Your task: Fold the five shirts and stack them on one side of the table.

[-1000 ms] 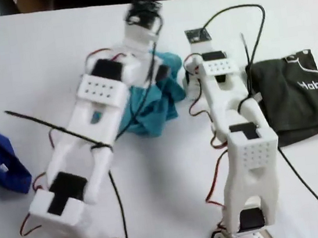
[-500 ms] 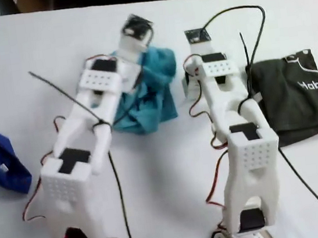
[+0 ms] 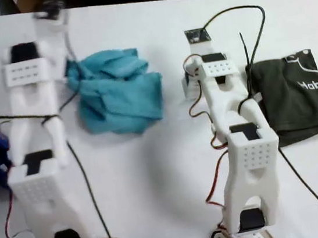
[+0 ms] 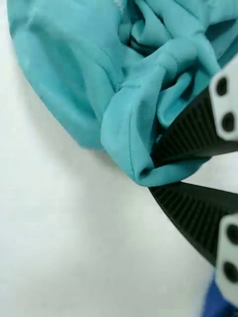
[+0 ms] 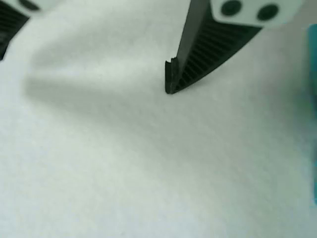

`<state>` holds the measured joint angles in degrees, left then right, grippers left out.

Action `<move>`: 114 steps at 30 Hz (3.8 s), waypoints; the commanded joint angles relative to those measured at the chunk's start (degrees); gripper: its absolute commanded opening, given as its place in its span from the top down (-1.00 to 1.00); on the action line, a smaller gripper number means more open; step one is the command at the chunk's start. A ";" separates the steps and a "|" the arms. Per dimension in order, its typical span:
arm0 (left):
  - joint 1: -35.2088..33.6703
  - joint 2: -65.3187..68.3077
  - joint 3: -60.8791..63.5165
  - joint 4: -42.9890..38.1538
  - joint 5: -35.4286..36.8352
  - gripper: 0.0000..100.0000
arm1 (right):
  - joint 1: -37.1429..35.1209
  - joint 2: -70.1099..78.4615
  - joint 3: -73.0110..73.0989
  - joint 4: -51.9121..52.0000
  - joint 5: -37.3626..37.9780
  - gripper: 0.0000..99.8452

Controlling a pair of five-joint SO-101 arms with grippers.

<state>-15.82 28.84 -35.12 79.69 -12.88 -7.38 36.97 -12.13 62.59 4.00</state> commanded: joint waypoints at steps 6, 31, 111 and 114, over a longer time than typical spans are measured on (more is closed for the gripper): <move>-3.87 -0.09 -0.22 2.29 -0.26 0.94 | -4.09 -4.70 0.26 3.30 7.38 0.06; -5.98 -0.09 0.66 2.37 -0.26 0.94 | -20.53 -20.44 13.10 -3.12 -15.30 0.20; -5.98 0.00 0.66 4.84 -0.62 0.94 | -26.42 -7.69 5.98 -4.44 -17.49 0.37; -5.98 0.00 0.66 4.84 -0.62 0.94 | -26.59 -7.69 5.98 -4.44 -17.49 0.58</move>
<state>-21.36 29.45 -34.15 84.44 -12.88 -33.49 29.67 -3.96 57.85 -13.14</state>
